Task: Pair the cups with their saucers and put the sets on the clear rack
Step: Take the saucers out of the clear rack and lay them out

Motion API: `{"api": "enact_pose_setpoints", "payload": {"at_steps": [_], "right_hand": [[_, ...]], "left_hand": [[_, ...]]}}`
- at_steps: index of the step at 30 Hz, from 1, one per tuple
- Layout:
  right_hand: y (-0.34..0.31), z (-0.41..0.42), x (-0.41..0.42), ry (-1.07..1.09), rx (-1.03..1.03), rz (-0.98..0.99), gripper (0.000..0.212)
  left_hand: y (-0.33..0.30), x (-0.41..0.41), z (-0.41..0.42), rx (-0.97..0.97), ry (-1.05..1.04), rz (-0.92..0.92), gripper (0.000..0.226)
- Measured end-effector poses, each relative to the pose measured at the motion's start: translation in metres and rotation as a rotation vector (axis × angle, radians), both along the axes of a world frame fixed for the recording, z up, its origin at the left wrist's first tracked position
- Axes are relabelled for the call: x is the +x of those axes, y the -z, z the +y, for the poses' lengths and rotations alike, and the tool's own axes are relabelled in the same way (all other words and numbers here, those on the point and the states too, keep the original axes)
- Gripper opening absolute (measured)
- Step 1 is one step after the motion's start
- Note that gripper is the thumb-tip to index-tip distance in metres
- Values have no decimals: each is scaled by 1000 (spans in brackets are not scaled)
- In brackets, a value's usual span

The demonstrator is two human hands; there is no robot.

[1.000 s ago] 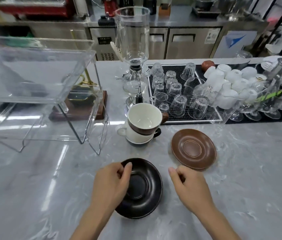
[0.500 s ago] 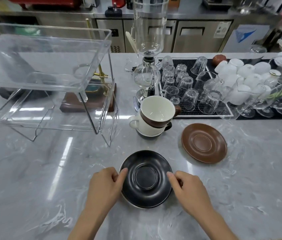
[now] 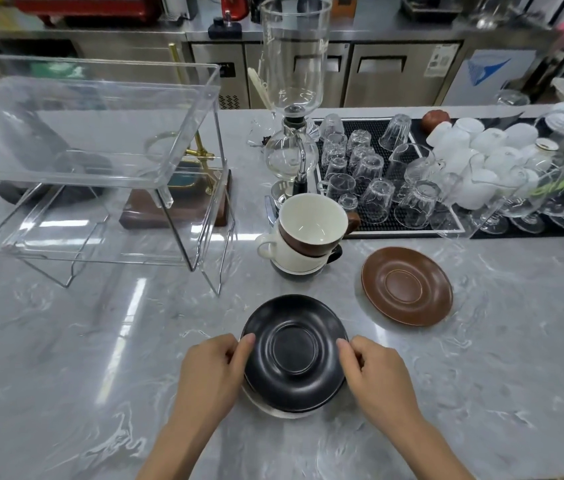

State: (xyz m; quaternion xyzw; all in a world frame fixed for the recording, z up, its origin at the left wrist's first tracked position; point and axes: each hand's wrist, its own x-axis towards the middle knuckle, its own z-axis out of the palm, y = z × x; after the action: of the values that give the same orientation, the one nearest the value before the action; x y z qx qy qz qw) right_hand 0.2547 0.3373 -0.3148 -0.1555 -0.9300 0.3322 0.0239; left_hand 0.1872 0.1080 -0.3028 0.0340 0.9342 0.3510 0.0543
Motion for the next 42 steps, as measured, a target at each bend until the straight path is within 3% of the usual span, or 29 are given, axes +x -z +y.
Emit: {"api": "enact_pose_setpoints", "payload": {"at_steps": [9, 18, 22, 42], "right_hand": [[-23, 41, 20, 125, 34, 87, 51], [-18, 84, 80, 358, 66, 4, 52], [-13, 96, 101, 404, 84, -52, 53], [9, 118, 117, 421, 136, -185, 52]], "left_hand": [[-18, -12, 47, -20, 192, 112, 57], [-8, -9, 118, -72, 482, 100, 57], [-4, -3, 144, -186, 563, 88, 57], [0, 4, 181, -449, 711, 7, 58]]}}
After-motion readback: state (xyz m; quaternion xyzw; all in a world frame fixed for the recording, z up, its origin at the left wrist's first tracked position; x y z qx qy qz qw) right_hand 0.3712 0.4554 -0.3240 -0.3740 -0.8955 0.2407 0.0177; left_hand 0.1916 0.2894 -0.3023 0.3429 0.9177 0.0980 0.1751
